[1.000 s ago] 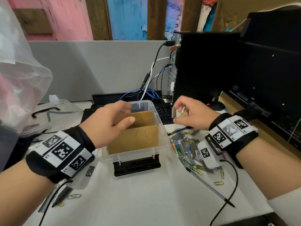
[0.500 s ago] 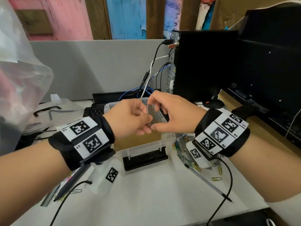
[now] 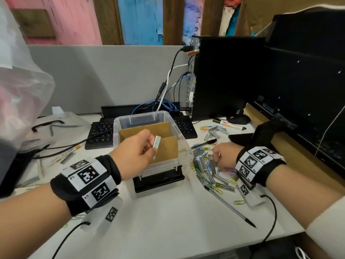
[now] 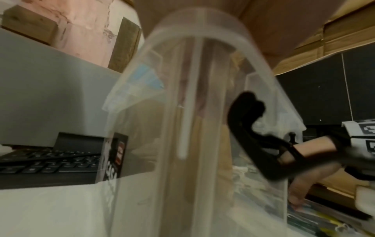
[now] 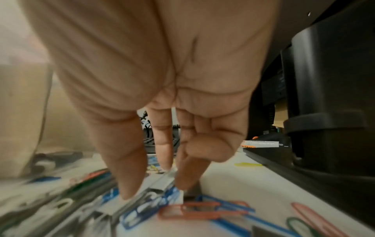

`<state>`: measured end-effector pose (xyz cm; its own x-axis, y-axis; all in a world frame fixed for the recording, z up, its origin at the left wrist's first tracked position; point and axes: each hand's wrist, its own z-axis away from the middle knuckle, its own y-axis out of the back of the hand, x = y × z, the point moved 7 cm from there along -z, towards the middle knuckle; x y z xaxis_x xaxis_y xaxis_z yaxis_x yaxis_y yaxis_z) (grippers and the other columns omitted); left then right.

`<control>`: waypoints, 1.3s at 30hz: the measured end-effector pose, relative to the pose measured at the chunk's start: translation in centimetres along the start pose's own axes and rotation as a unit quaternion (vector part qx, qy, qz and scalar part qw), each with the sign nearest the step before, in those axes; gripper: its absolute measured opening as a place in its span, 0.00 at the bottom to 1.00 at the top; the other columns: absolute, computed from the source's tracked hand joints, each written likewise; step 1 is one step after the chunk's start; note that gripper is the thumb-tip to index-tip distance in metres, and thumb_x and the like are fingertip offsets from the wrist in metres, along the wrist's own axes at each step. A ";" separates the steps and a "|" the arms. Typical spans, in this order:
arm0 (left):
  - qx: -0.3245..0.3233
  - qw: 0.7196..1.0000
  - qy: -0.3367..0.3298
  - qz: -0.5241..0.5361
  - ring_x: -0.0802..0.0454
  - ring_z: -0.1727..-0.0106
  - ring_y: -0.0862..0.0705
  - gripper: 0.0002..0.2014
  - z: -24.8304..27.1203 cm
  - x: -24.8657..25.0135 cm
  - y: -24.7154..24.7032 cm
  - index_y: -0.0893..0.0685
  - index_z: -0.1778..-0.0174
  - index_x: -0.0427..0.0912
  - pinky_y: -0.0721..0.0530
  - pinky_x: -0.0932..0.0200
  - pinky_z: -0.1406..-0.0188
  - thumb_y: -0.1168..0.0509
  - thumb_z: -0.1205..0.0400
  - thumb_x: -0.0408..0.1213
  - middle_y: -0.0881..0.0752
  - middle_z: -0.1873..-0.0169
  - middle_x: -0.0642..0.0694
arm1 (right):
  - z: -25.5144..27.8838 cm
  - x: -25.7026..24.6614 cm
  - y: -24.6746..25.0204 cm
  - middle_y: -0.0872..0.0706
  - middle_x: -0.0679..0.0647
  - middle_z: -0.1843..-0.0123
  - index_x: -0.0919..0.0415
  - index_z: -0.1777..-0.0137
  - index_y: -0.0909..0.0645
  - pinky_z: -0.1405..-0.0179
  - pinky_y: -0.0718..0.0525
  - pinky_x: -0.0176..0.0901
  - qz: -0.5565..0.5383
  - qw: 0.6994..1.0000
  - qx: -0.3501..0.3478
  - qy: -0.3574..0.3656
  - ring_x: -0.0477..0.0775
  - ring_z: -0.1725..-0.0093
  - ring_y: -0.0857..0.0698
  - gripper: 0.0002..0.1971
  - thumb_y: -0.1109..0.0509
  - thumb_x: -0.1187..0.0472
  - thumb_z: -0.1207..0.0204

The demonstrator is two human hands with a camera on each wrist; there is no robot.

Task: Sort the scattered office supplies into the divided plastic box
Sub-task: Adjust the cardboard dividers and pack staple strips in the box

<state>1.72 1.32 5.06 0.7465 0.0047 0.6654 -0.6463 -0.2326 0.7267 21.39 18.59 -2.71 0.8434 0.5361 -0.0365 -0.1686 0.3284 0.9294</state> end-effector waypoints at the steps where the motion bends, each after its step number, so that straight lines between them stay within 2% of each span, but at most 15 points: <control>1: 0.005 1.000 -0.010 -0.006 0.49 0.66 0.17 0.06 0.1 0.0 0.0 0.26 0.57 0.49 0.15 0.47 0.60 0.37 0.17 0.34 0.15 0.66 0.50 | -0.2 0.2 -0.4 0.16 0.52 0.50 0.55 0.56 0.21 0.68 0.22 0.36 0.000 1.000 0.006 0.002 0.51 0.58 0.20 0.10 0.25 0.65 0.34; 5: 0.004 0.999 -0.027 -0.021 0.48 0.68 0.17 0.04 0.5 -0.4 0.2 0.25 0.55 0.48 0.15 0.46 0.63 0.37 0.18 0.35 0.15 0.67 0.51 | -0.4 -0.2 -0.8 0.20 0.52 0.53 0.56 0.58 0.25 0.69 0.28 0.36 -0.008 0.999 0.027 0.019 0.52 0.57 0.23 0.10 0.25 0.59 0.31; 8: 0.003 1.000 -0.020 -0.023 0.45 0.68 0.17 0.06 0.7 -1.1 0.6 0.24 0.56 0.50 0.15 0.42 0.63 0.36 0.19 0.34 0.16 0.67 0.51 | -0.4 -0.9 -0.7 0.16 0.57 0.52 0.58 0.57 0.25 0.65 0.22 0.40 -0.021 0.999 0.040 0.024 0.53 0.59 0.21 0.08 0.27 0.61 0.28; 11: 0.003 1.000 -0.021 -0.002 0.41 0.67 0.17 0.06 0.7 -1.2 0.9 0.23 0.56 0.49 0.15 0.38 0.63 0.36 0.19 0.32 0.15 0.68 0.50 | -0.5 -1.4 -0.6 0.17 0.56 0.56 0.60 0.57 0.25 0.68 0.22 0.37 -0.029 0.999 0.026 0.026 0.53 0.60 0.19 0.09 0.26 0.62 0.28; 15: -0.002 1.000 -0.022 0.011 0.39 0.65 0.16 0.06 0.7 -1.4 0.7 0.23 0.56 0.49 0.15 0.37 0.61 0.36 0.19 0.32 0.14 0.68 0.51 | -0.6 -1.8 -0.6 0.15 0.56 0.59 0.60 0.56 0.22 0.60 0.16 0.44 -0.003 1.000 0.027 0.005 0.55 0.60 0.17 0.10 0.25 0.57 0.29; 20: -0.003 1.000 -0.025 0.018 0.36 0.65 0.17 0.07 0.8 -1.7 0.6 0.24 0.58 0.49 0.15 0.38 0.63 0.36 0.18 0.33 0.15 0.67 0.52 | -0.9 -1.7 -0.7 0.15 0.55 0.63 0.61 0.57 0.20 0.70 0.19 0.40 0.001 0.999 0.031 -0.038 0.55 0.65 0.17 0.08 0.27 0.57 0.29; 22: 0.001 1.000 -0.023 0.011 0.41 0.69 0.20 0.07 0.7 -1.8 0.5 0.25 0.60 0.49 0.17 0.43 0.68 0.36 0.18 0.34 0.16 0.69 0.51 | -1.0 -1.5 -0.7 0.16 0.55 0.65 0.61 0.60 0.21 0.73 0.21 0.38 -0.006 0.998 0.030 -0.054 0.53 0.67 0.17 0.08 0.27 0.57 0.31; 23: 0.004 1.000 -0.020 0.009 0.47 0.72 0.22 0.08 0.6 -1.9 0.5 0.26 0.61 0.48 0.20 0.49 0.70 0.35 0.18 0.35 0.17 0.71 0.53 | -1.1 -1.4 -0.7 0.17 0.54 0.66 0.60 0.61 0.21 0.74 0.22 0.38 -0.010 0.998 0.031 -0.059 0.53 0.67 0.18 0.08 0.27 0.57 0.32; 24: 0.007 1.000 -0.017 0.006 0.54 0.73 0.24 0.09 0.6 -2.0 0.5 0.26 0.63 0.48 0.23 0.54 0.70 0.35 0.18 0.36 0.17 0.73 0.56 | -1.0 -1.4 -0.7 0.18 0.54 0.66 0.60 0.62 0.21 0.75 0.23 0.36 -0.014 0.997 0.029 -0.064 0.52 0.67 0.18 0.09 0.26 0.56 0.32; 26: 0.008 1.000 -0.012 -0.001 0.61 0.74 0.26 0.10 0.6 -1.9 0.5 0.27 0.63 0.45 0.26 0.59 0.70 0.35 0.18 0.36 0.18 0.75 0.59 | -0.9 -1.3 -0.6 0.16 0.54 0.64 0.60 0.59 0.21 0.74 0.24 0.37 -0.026 0.997 0.029 -0.066 0.53 0.65 0.17 0.11 0.25 0.54 0.33; 29: 0.007 1.000 -0.013 0.011 0.54 0.72 0.21 0.09 0.7 -1.8 0.7 0.26 0.63 0.43 0.21 0.53 0.69 0.35 0.18 0.36 0.16 0.73 0.53 | -0.7 -0.9 -0.4 0.14 0.55 0.65 0.63 0.56 0.20 0.65 0.15 0.44 -0.076 0.995 0.020 -0.060 0.53 0.68 0.16 0.12 0.25 0.56 0.32; 32: -0.008 0.998 -0.011 0.058 0.39 0.63 0.14 0.09 0.8 -1.8 0.9 0.25 0.64 0.44 0.15 0.41 0.59 0.34 0.19 0.38 0.12 0.68 0.47 | -0.2 0.0 0.0 0.11 0.57 0.68 0.66 0.62 0.15 0.59 0.13 0.44 -0.138 0.989 0.008 -0.047 0.51 0.71 0.16 0.09 0.27 0.58 0.31; 33: -0.013 0.997 -0.010 0.072 0.38 0.62 0.13 0.09 0.9 -1.7 1.0 0.25 0.64 0.44 0.14 0.40 0.57 0.33 0.19 0.37 0.11 0.68 0.47 | 0.0 0.2 0.2 0.11 0.57 0.67 0.66 0.63 0.14 0.61 0.14 0.43 -0.156 0.987 0.004 -0.040 0.51 0.69 0.16 0.09 0.27 0.58 0.31; 36: -0.023 0.993 0.007 0.113 0.48 0.61 0.11 0.08 0.6 -1.8 1.1 0.24 0.63 0.37 0.14 0.48 0.60 0.34 0.19 0.30 0.11 0.67 0.45 | 1.0 0.4 0.9 0.13 0.58 0.67 0.66 0.64 0.16 0.76 0.22 0.36 -0.262 0.965 -0.008 -0.027 0.52 0.68 0.18 0.07 0.26 0.62 0.31; 39: -0.034 0.988 0.025 0.148 0.52 0.59 0.10 0.06 0.3 -1.6 1.3 0.24 0.60 0.36 0.12 0.55 0.64 0.35 0.18 0.29 0.10 0.64 0.44 | 1.8 -0.4 2.7 0.15 0.56 0.68 0.65 0.61 0.15 0.71 0.26 0.39 -0.345 0.938 0.013 0.020 0.54 0.65 0.21 0.04 0.28 0.64 0.29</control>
<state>-0.30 0.68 4.90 0.5158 -0.0043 0.8567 -0.8454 -0.1648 0.5081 21.53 17.81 0.46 0.7272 0.2320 -0.6460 0.4228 0.5899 0.6879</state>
